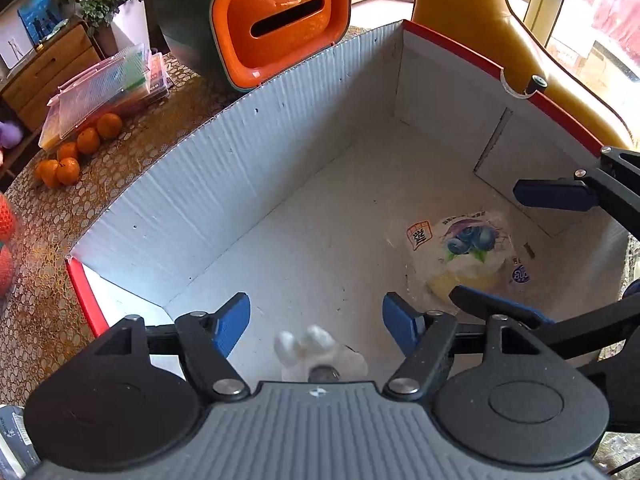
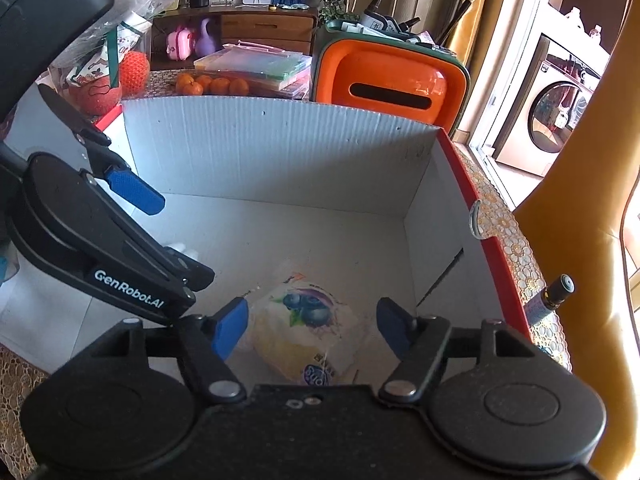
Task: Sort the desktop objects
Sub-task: 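Open the left gripper to drop the bunny while the right gripper releases the bun package into the box, then move both grippers back from the shoebox to the cluttered table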
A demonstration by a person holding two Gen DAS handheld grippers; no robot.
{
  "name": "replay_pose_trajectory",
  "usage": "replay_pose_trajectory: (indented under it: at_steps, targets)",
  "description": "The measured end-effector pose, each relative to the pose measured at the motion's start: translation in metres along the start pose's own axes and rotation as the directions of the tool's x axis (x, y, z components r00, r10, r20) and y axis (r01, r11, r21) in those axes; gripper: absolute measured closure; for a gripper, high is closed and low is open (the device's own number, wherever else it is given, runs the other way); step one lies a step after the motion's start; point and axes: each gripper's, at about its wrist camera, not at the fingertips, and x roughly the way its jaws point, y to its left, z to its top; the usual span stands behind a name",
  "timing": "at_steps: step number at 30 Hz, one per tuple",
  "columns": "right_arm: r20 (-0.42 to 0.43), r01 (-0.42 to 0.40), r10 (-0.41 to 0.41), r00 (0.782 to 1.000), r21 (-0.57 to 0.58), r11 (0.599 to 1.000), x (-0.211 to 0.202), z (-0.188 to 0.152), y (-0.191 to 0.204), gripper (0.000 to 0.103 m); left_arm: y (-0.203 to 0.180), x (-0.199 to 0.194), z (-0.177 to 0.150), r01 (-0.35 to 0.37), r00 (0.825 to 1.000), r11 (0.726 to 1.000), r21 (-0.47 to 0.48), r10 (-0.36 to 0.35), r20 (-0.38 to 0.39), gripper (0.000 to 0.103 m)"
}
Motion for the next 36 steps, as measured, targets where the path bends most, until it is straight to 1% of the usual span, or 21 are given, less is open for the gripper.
replay_pose_trajectory:
  at_steps: [9,12,17,23,29,33,36]
  targets:
    - [0.054,-0.022,0.021,0.998,0.003,1.000,-0.036,0.005,0.005,0.027,0.005,-0.049,-0.018,0.064,0.994,0.997,-0.050,-0.060,0.095,0.030]
    - [0.076,-0.028,0.027,0.997,0.011,1.000,-0.050,0.005,0.008,0.022,0.007,-0.068,-0.025,0.078,0.989,0.995,-0.060,-0.070,0.130,0.030]
    - [0.110,-0.055,0.052,0.993,0.023,0.998,-0.077,0.003,0.013,0.020,0.009,-0.103,-0.043,0.087,0.979,0.993,-0.076,-0.071,0.191,0.030]
    - [0.158,-0.101,0.093,0.983,0.039,0.994,-0.107,0.000,0.026,0.018,0.011,-0.144,-0.071,0.070,0.962,0.995,-0.074,-0.048,0.267,0.030]
    - [0.196,-0.133,0.121,0.973,0.046,0.990,-0.133,-0.003,0.041,0.016,0.015,-0.173,-0.101,0.051,0.951,0.995,-0.085,-0.022,0.308,0.030]
    - [0.212,-0.146,0.133,0.968,0.046,0.988,-0.146,-0.005,0.051,0.015,0.019,-0.192,-0.123,0.016,0.942,0.997,-0.082,0.012,0.335,0.030]
    - [0.224,-0.157,0.143,0.964,0.044,0.987,-0.156,-0.006,0.062,0.014,0.025,-0.207,-0.140,0.017,0.936,0.996,-0.091,0.016,0.351,0.030]
